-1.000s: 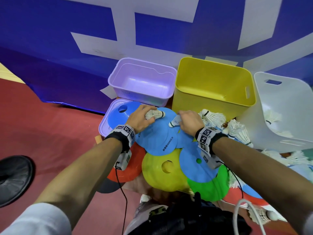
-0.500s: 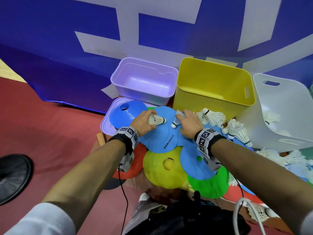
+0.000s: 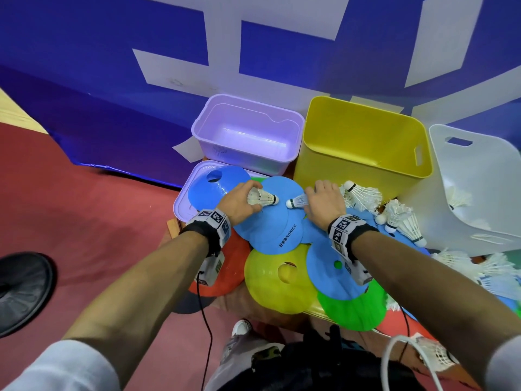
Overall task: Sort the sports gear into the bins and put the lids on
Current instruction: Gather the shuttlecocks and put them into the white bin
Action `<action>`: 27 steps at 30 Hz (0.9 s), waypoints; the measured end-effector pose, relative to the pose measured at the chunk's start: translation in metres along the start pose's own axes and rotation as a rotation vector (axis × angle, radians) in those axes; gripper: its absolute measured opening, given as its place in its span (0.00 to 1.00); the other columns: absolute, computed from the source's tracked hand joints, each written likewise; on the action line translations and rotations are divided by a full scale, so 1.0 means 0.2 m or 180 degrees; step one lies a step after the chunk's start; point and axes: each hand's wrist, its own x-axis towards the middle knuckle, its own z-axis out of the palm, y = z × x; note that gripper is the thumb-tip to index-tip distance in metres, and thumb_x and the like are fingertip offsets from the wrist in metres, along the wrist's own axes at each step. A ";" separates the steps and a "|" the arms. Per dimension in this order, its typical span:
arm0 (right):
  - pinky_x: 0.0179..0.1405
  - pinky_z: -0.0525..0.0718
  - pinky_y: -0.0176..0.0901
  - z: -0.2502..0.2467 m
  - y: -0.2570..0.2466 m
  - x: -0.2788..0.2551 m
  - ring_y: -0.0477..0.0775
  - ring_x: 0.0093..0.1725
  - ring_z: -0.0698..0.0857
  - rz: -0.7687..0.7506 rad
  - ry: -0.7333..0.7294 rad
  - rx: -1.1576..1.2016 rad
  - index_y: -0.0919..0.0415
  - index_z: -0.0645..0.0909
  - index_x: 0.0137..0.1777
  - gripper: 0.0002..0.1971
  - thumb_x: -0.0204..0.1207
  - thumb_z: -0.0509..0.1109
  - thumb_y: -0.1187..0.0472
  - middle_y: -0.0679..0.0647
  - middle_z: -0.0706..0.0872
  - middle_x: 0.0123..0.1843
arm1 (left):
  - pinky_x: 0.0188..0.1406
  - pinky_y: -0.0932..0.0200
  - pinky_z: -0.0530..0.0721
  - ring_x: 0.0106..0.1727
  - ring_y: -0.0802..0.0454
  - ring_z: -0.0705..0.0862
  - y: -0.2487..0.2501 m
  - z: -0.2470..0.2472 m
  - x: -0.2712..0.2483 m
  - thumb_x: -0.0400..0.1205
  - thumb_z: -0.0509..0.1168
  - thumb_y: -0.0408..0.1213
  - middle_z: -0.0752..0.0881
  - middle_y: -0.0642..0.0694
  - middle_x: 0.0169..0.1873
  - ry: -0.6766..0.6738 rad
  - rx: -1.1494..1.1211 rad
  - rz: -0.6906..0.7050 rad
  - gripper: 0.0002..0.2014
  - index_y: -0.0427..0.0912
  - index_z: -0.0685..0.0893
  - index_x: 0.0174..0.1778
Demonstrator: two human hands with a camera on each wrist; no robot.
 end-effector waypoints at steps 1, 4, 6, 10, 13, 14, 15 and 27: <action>0.61 0.70 0.52 0.00 0.00 0.00 0.62 0.62 0.73 0.0017 0.0054 0.0107 0.59 0.76 0.67 0.20 0.81 0.63 0.48 0.60 0.76 0.62 | 0.56 0.52 0.76 0.51 0.48 0.76 0.00 -0.01 0.00 0.79 0.70 0.40 0.76 0.44 0.65 0.0025 -0.0005 -0.0012 0.25 0.50 0.72 0.72; 0.64 0.68 0.54 0.00 -0.01 0.00 0.62 0.67 0.72 0.0060 0.0169 0.0487 0.56 0.74 0.69 0.23 0.79 0.64 0.44 0.60 0.74 0.68 | 0.57 0.50 0.78 0.51 0.47 0.77 -0.01 -0.02 -0.01 0.79 0.70 0.41 0.77 0.44 0.64 0.0053 -0.0056 -0.0023 0.25 0.51 0.72 0.72; 0.64 0.67 0.54 -0.01 -0.03 0.00 0.61 0.67 0.74 0.0053 0.0200 0.0669 0.55 0.74 0.70 0.23 0.80 0.63 0.44 0.58 0.76 0.68 | 0.56 0.50 0.79 0.51 0.47 0.78 0.00 -0.02 -0.01 0.79 0.70 0.41 0.78 0.43 0.63 0.0042 -0.0079 -0.0006 0.25 0.51 0.72 0.72; 0.61 0.67 0.53 -0.04 -0.03 -0.02 0.60 0.59 0.81 0.0075 0.0302 0.0917 0.55 0.73 0.69 0.21 0.81 0.62 0.45 0.55 0.82 0.62 | 0.49 0.54 0.78 0.48 0.47 0.79 0.04 -0.02 0.02 0.78 0.70 0.41 0.81 0.43 0.60 0.0071 -0.0131 0.0063 0.25 0.51 0.73 0.71; 0.59 0.69 0.52 -0.07 0.02 -0.05 0.61 0.60 0.81 0.0189 0.0379 0.1125 0.55 0.73 0.69 0.21 0.81 0.63 0.46 0.56 0.82 0.62 | 0.48 0.55 0.77 0.47 0.48 0.80 0.11 -0.03 0.03 0.78 0.70 0.40 0.82 0.46 0.59 0.0142 -0.0204 0.0111 0.23 0.51 0.74 0.69; 0.58 0.71 0.52 -0.08 0.05 -0.07 0.61 0.60 0.81 0.0241 0.0417 0.1201 0.56 0.73 0.69 0.21 0.81 0.63 0.46 0.57 0.81 0.62 | 0.50 0.54 0.78 0.49 0.48 0.81 0.15 -0.03 0.04 0.77 0.70 0.40 0.82 0.48 0.60 0.0162 -0.0228 0.0127 0.23 0.51 0.74 0.68; 0.56 0.74 0.52 -0.09 0.08 -0.09 0.61 0.61 0.80 0.0284 0.0478 0.1285 0.56 0.73 0.69 0.21 0.81 0.64 0.46 0.57 0.81 0.62 | 0.51 0.53 0.80 0.50 0.47 0.82 0.18 -0.02 0.05 0.76 0.70 0.41 0.82 0.49 0.59 0.0177 -0.0255 0.0136 0.23 0.52 0.74 0.67; 0.55 0.79 0.52 -0.10 0.72 -0.45 0.58 0.68 0.77 0.0870 0.0816 0.1839 0.54 0.72 0.73 0.23 0.81 0.65 0.44 0.54 0.78 0.68 | 0.51 0.49 0.82 0.49 0.45 0.82 0.79 0.29 0.16 0.80 0.70 0.47 0.81 0.47 0.61 0.0075 -0.0127 0.0829 0.21 0.48 0.76 0.68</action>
